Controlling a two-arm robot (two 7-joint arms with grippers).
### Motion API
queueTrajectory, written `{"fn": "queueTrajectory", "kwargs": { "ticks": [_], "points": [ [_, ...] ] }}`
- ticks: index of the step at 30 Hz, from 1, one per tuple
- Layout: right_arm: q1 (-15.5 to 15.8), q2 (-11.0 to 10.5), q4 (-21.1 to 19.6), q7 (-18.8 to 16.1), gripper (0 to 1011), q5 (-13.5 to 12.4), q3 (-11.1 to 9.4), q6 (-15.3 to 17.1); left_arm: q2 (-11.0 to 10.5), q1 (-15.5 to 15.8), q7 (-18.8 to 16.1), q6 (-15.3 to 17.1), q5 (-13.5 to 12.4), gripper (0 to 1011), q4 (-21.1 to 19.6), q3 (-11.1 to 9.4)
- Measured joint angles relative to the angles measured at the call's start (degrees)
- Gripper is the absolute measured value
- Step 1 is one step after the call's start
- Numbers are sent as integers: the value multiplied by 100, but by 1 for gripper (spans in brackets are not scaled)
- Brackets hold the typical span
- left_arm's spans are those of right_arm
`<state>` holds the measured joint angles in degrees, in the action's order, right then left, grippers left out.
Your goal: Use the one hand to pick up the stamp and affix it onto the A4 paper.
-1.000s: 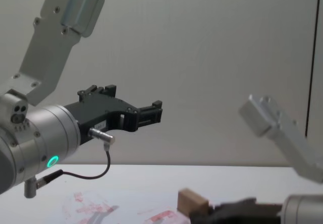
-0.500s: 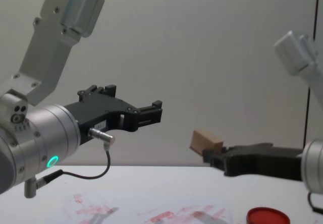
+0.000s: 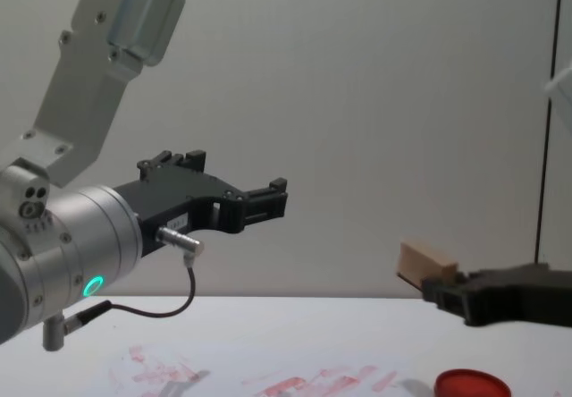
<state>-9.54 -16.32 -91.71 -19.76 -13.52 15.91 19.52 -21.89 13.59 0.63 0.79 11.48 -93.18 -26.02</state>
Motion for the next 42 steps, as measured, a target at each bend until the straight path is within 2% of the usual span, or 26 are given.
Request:
{"fn": "queueTrajectory", "kwargs": {
  "ticks": [11, 22, 32, 42],
  "points": [
    [212, -275, -32, 115, 224, 69, -133, 60, 0, 0, 0, 0, 0, 1002, 0, 0],
    [320, -400, 73, 162, 224, 147, -178, 91, 0, 0, 0, 0, 0, 1003, 0, 0],
    [337, -416, 203, 151, 224, 209, -169, 76, 0, 0, 0, 0, 0, 1002, 0, 0],
    [198, -308, 424, 64, 224, 298, -95, -50, 0, 0, 0, 0, 0, 1002, 0, 0]
  ]
}}
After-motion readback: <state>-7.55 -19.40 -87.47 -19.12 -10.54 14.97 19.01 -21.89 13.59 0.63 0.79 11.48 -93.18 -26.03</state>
